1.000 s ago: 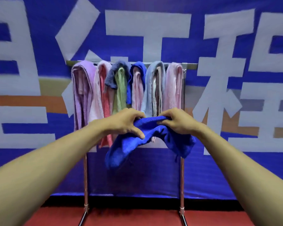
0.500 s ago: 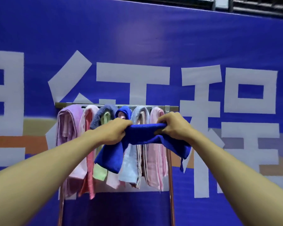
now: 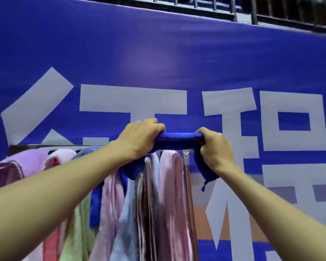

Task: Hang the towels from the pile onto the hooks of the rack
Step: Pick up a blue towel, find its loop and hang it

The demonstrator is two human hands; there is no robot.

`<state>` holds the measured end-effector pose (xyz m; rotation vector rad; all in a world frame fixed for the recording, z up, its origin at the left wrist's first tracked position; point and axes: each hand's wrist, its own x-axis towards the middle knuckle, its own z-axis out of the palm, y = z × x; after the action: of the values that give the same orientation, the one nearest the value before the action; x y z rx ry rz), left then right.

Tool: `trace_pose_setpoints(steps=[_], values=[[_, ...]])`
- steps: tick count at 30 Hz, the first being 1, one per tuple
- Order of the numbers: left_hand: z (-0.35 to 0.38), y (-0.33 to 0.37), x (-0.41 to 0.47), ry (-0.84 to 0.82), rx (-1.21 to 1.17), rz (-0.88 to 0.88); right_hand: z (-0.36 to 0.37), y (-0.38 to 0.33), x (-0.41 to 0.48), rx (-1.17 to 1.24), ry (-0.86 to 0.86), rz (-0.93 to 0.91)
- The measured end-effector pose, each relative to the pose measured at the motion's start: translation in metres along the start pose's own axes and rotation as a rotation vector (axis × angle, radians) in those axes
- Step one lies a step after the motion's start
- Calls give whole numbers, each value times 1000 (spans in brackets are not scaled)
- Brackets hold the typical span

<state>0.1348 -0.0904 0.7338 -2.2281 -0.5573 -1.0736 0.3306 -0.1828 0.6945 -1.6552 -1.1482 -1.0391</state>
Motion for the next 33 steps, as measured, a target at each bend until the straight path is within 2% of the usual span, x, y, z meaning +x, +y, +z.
trace_pose_setpoints(steps=[6,12,16,19,23,27,31,33], values=[[24,-9,41,-33,130,-81,30,4,34,-49,106,-9],[44,2,42,-227,264,-78,70,7,23,-49,22,9],[64,27,18,-172,304,-2,82,17,-5,-3,-9,51],[81,45,5,-155,309,-38,81,18,-22,17,-94,68],[88,56,3,-159,130,-209,80,9,-37,138,-198,33],[99,65,-12,-59,-225,-450,81,4,-42,294,-185,93],[108,68,-24,11,-532,-577,82,5,-45,321,-177,92],[108,70,-29,8,-578,-581,82,7,-46,314,-183,94]])
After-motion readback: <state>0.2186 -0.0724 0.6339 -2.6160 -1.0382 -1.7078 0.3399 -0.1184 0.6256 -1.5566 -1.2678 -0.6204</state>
